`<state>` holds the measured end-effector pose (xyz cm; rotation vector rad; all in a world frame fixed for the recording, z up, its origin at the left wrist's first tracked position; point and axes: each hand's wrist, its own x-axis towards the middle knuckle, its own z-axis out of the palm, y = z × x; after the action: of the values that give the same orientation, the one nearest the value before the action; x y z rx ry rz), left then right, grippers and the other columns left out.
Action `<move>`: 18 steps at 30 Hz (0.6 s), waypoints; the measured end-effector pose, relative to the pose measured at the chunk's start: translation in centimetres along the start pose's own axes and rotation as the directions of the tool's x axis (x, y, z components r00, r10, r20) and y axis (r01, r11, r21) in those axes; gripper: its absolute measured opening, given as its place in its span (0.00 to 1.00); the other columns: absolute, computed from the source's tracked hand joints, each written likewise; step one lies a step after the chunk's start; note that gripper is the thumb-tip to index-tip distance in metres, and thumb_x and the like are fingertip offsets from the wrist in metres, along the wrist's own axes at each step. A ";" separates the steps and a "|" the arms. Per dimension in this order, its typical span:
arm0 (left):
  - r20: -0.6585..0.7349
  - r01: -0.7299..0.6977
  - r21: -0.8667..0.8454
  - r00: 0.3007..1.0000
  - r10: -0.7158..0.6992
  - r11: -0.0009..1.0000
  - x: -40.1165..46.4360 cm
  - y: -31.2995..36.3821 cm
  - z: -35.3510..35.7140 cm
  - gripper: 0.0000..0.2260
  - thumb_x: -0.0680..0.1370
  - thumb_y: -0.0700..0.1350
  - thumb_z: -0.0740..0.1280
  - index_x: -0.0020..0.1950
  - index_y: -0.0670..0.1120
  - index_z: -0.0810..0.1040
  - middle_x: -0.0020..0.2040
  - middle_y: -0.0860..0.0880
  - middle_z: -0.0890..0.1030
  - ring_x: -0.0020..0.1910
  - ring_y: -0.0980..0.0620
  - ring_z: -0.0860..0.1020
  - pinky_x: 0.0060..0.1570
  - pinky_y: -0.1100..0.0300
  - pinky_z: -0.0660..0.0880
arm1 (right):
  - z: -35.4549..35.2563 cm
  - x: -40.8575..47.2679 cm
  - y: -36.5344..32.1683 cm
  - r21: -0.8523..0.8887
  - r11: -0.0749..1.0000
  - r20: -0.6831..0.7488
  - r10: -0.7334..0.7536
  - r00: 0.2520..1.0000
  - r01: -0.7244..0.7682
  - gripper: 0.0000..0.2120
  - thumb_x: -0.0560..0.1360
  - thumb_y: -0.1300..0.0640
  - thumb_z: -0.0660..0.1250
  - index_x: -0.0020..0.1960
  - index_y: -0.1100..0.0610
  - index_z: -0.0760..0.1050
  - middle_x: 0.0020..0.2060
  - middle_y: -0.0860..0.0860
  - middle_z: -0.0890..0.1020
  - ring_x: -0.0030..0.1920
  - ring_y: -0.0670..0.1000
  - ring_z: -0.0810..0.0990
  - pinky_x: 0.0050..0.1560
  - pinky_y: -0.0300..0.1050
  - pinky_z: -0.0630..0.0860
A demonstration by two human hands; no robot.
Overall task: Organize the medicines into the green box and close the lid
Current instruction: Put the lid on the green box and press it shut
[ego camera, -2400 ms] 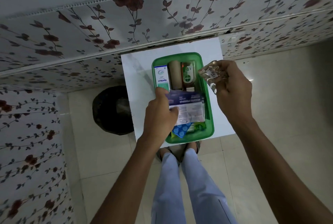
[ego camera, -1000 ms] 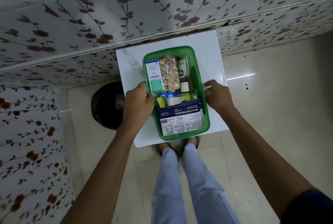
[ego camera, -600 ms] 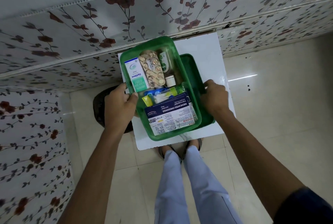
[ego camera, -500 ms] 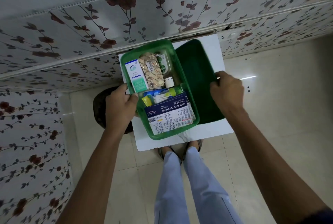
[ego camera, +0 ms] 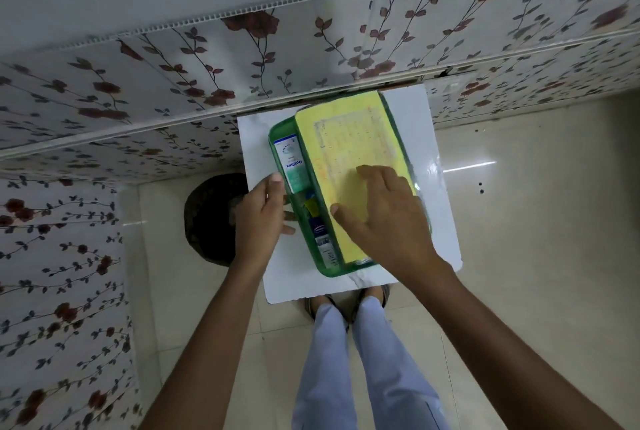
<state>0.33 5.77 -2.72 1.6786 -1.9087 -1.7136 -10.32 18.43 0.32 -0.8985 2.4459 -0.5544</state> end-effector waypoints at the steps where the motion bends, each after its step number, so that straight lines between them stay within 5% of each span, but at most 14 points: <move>1: 0.001 0.020 -0.027 1.000 -0.020 0.999 -0.1 0.2 -0.1 0.12 0.78 0.59 0.56 0.40 0.67 0.77 0.42 0.52 0.83 0.37 0.52 0.83 0.28 0.60 0.78 | 0.1 0.1 0.2 -0.048 0.999 0.000 -0.002 1.000 0.002 0.27 0.71 0.44 0.65 0.65 0.56 0.66 0.63 0.56 0.71 0.61 0.58 0.68 0.56 0.55 0.69; 4: 0.030 0.018 -0.029 0.999 -0.017 0.999 -0.1 0.6 0.0 0.12 0.77 0.62 0.53 0.42 0.70 0.76 0.45 0.51 0.83 0.42 0.52 0.83 0.31 0.59 0.79 | 0.2 1.0 1.1 -0.184 0.983 -0.017 0.002 1.000 -0.005 0.26 0.67 0.46 0.68 0.63 0.49 0.67 0.67 0.56 0.65 0.68 0.60 0.59 0.62 0.60 0.63; 8: 0.061 -0.012 0.015 0.998 0.011 1.000 -0.1 0.6 0.2 0.17 0.77 0.62 0.52 0.62 0.62 0.71 0.52 0.50 0.82 0.45 0.53 0.82 0.35 0.57 0.81 | -0.3 2.4 2.4 0.028 0.994 0.133 0.102 0.986 -0.106 0.30 0.63 0.45 0.73 0.61 0.43 0.63 0.73 0.52 0.51 0.71 0.61 0.54 0.65 0.66 0.62; 12: 0.065 -0.013 0.041 0.998 0.010 0.999 -0.8 0.3 0.3 0.23 0.77 0.62 0.52 0.71 0.56 0.63 0.64 0.47 0.78 0.57 0.49 0.79 0.46 0.50 0.82 | 0.9 1.9 2.2 0.084 0.996 0.146 0.007 0.989 -0.019 0.33 0.62 0.47 0.75 0.61 0.41 0.62 0.74 0.49 0.50 0.70 0.60 0.56 0.63 0.64 0.67; 14: 0.061 -0.037 0.054 0.998 0.033 0.998 -1.0 0.5 0.4 0.23 0.78 0.62 0.52 0.71 0.55 0.63 0.63 0.47 0.79 0.57 0.49 0.79 0.52 0.45 0.80 | 1.5 1.5 1.9 0.069 0.997 0.109 -0.022 0.994 0.015 0.34 0.61 0.48 0.75 0.62 0.41 0.62 0.74 0.50 0.50 0.70 0.60 0.56 0.63 0.62 0.66; 18: 0.050 -0.088 0.113 0.995 0.083 0.990 -1.1 0.8 0.8 0.20 0.79 0.58 0.55 0.70 0.57 0.64 0.51 0.50 0.83 0.48 0.52 0.81 0.48 0.46 0.81 | 1.9 1.2 2.1 0.112 0.993 0.056 -0.049 0.997 0.043 0.33 0.61 0.50 0.76 0.61 0.43 0.64 0.75 0.52 0.50 0.71 0.58 0.55 0.65 0.60 0.63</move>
<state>-0.27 6.96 -1.79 1.5810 -2.1052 -1.6538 -11.16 18.71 -2.67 -0.9148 2.3227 -0.6635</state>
